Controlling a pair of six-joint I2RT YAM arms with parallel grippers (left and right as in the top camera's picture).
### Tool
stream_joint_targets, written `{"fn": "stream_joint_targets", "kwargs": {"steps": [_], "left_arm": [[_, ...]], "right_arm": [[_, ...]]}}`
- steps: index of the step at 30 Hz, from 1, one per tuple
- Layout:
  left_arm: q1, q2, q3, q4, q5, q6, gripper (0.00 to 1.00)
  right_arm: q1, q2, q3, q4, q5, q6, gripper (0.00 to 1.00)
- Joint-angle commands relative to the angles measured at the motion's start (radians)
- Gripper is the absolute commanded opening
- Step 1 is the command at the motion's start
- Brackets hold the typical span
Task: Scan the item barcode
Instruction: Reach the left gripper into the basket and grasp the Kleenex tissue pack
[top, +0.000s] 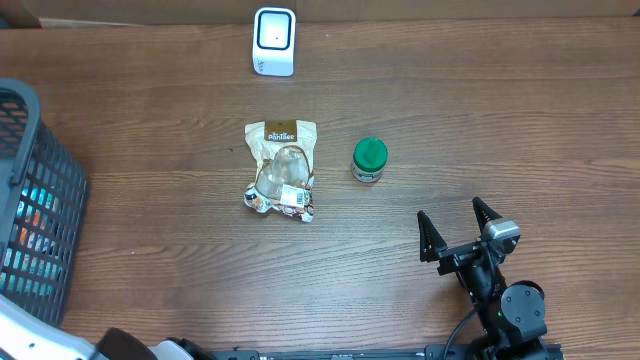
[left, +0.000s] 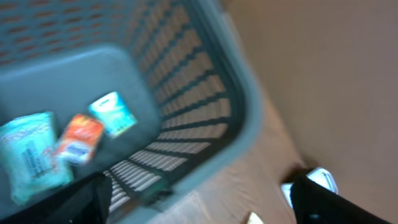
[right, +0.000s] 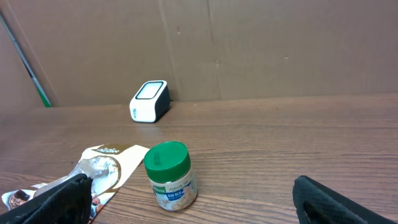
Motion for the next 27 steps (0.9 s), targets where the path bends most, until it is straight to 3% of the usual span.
{"fn": "stream_joint_targets", "kwargs": {"steps": [1,11,17,27], "left_arm": [[0.005,0.086,0.013,-0.026,-0.177,-0.057,0.88],[0.004,0.278,0.013,-0.052,-0.356,-0.079,0.79],[-0.016,0.416,0.013,-0.029,-0.363,-0.07,0.72],[-0.048,0.579,0.013,0.071,-0.441,-0.051,0.69]], "right_arm": [[0.004,-0.011,-0.01,0.002,0.01,-0.008,1.0],[0.004,-0.011,-0.01,0.002,0.01,-0.008,1.0],[0.004,-0.011,-0.01,0.002,0.01,-0.008,1.0],[0.004,-0.011,-0.01,0.002,0.01,-0.008,1.0]]}}
